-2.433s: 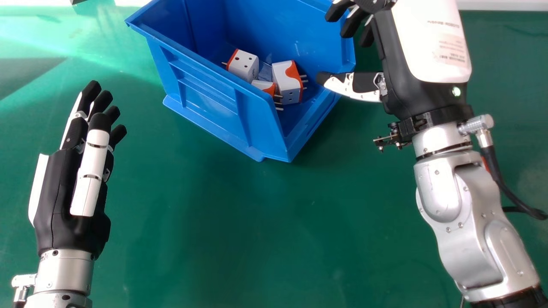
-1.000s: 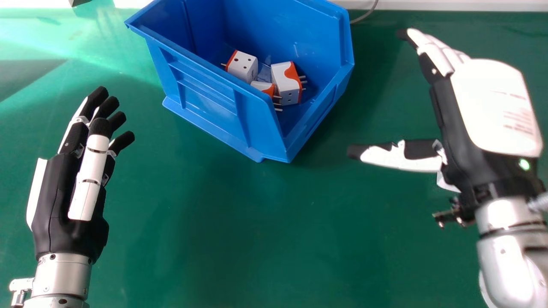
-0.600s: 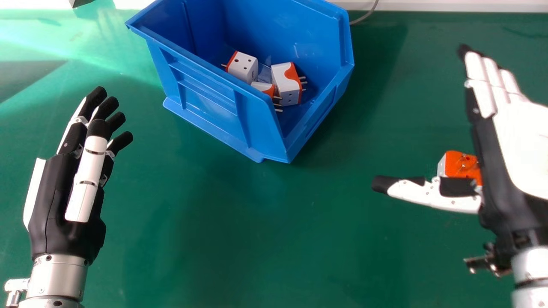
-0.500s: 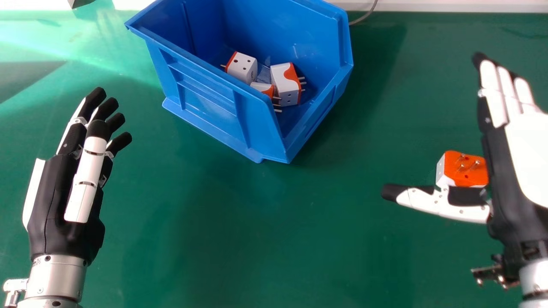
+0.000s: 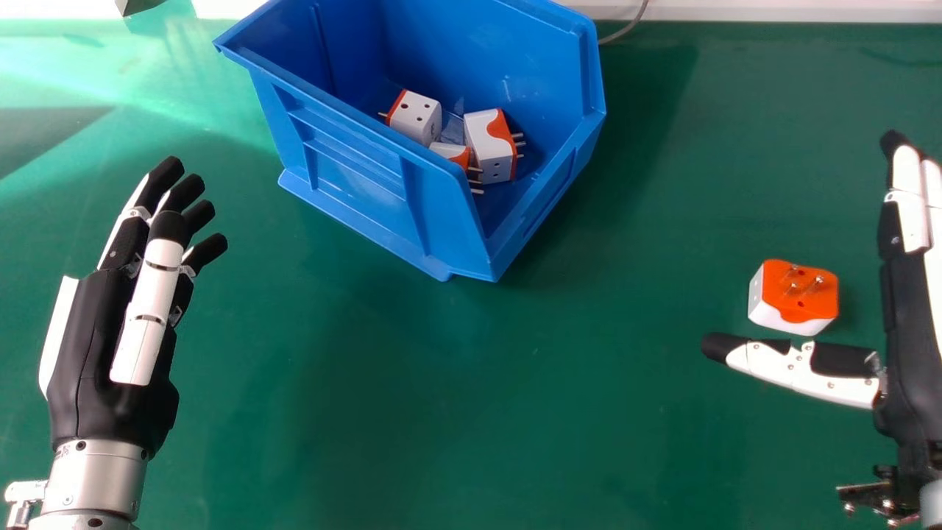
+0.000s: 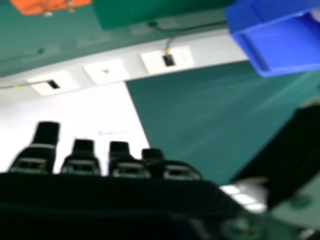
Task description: Pick all objects and put in blue box
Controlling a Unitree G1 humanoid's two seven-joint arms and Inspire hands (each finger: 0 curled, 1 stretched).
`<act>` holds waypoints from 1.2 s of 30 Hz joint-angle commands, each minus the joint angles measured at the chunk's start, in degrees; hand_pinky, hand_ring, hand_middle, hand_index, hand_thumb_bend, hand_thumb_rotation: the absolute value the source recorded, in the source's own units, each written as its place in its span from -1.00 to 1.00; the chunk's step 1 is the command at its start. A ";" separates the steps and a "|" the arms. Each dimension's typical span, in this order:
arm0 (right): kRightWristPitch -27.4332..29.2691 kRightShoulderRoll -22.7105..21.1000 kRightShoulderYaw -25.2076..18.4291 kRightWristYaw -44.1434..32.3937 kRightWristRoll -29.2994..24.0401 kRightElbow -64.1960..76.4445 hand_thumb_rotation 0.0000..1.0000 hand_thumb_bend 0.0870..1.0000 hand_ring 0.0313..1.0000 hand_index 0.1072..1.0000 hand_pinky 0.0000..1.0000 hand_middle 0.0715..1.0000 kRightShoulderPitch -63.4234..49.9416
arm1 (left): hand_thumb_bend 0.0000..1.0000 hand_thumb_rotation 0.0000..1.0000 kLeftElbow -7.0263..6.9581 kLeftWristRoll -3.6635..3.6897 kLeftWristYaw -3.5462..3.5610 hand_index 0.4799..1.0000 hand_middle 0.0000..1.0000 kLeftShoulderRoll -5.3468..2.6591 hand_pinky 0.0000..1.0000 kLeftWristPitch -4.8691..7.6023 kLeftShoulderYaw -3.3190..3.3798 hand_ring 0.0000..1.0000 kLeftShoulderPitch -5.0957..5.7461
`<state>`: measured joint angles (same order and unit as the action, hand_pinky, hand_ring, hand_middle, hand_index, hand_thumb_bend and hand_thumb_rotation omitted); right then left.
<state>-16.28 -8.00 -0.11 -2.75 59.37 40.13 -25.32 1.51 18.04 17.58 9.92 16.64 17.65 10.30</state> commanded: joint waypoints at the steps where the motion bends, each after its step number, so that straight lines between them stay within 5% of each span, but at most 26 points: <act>1: -0.01 0.03 -0.82 1.72 1.52 -0.32 -0.07 0.86 0.97 0.96 0.75 1.00 1.16 | 0.06 0.46 -0.26 0.11 0.26 0.67 0.84 0.72 0.74 1.42 0.64 0.82 -0.82; 26: 0.49 -1.77 -0.32 4.90 0.12 -11.97 -0.05 0.92 0.81 0.81 0.60 0.88 7.10 | 0.31 0.40 -1.40 -0.54 -1.30 0.63 0.82 1.04 0.72 0.37 0.74 0.80 -1.36; 36: 3.66 -9.34 -1.98 5.18 -3.21 -20.16 -0.16 0.88 0.77 0.76 0.53 0.84 9.27 | 0.27 0.44 -2.50 -0.54 -2.36 0.59 0.80 0.89 0.71 -0.46 0.80 0.78 -1.12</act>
<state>-13.38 -15.75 -0.80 1.70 56.80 20.21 -16.80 0.71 17.87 15.41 10.06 16.09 18.06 9.19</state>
